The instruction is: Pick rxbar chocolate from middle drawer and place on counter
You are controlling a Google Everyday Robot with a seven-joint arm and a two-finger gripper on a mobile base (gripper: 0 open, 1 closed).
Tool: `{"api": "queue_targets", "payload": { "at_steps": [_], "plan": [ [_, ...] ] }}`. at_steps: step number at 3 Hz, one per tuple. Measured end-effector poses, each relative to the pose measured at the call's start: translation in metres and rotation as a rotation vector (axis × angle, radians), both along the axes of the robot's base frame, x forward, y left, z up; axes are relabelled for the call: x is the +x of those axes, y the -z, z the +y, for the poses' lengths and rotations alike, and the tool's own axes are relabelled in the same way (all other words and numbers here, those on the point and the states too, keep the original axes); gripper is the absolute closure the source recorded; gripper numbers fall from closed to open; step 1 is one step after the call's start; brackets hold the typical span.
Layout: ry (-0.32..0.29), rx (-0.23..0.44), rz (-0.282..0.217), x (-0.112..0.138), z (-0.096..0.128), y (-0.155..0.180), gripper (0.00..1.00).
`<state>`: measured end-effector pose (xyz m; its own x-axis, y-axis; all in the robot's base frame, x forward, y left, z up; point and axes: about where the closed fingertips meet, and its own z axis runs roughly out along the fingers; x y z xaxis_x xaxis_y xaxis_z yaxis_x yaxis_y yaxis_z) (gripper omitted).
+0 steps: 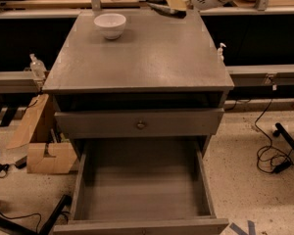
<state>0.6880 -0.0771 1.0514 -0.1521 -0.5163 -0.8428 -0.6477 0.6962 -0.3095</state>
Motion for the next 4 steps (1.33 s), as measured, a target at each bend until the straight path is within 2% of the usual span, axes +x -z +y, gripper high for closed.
{"api": "queue_targets", "payload": {
  "at_steps": [1, 2, 3, 4],
  "plan": [
    [0.020, 0.020, -0.042, 0.007, 0.000, -0.011, 1.00],
    [0.031, 0.017, -0.040, 0.006, -0.001, -0.007, 1.00],
    [0.119, 0.029, -0.028, 0.012, -0.032, 0.018, 1.00],
    [0.189, 0.002, -0.038, 0.023, -0.070, 0.043, 1.00]
  ]
}}
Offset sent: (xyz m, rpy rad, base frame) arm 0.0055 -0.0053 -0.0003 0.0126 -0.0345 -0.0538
